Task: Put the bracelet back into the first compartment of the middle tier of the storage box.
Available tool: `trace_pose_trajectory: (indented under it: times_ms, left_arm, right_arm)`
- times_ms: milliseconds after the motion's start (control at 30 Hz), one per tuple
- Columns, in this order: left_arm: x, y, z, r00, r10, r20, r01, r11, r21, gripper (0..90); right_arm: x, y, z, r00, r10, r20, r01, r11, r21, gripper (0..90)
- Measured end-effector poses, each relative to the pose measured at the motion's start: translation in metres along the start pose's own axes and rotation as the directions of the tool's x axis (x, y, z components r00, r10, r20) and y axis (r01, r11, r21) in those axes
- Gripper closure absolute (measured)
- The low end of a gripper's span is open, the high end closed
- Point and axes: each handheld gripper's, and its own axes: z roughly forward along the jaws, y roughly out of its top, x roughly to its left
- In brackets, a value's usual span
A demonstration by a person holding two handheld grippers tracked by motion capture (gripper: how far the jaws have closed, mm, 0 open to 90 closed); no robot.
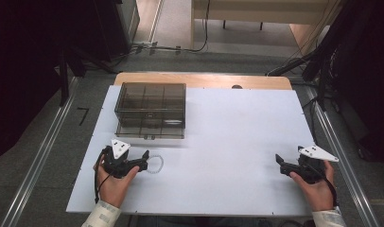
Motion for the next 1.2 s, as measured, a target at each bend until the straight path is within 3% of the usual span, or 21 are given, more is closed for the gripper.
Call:
trace_pose_trajectory:
  times_ms: [1067, 1200]
  left_arm:
    - [-0.008, -0.003, 0.010, 0.9978, 0.052, 0.041, -0.055, 0.9956, 0.076, 6.3]
    - [-0.009, -0.003, 0.012, 0.9973, 0.061, 0.042, -0.064, 0.9941, 0.087, 10.0]
  right_arm:
    - [0.002, 0.000, 0.001, 0.9999, -0.013, 0.000, 0.013, 1.000, 0.013, 9.5]
    - [0.003, 0.000, 0.002, 0.9999, -0.014, 0.000, 0.014, 1.000, 0.014, 9.5]
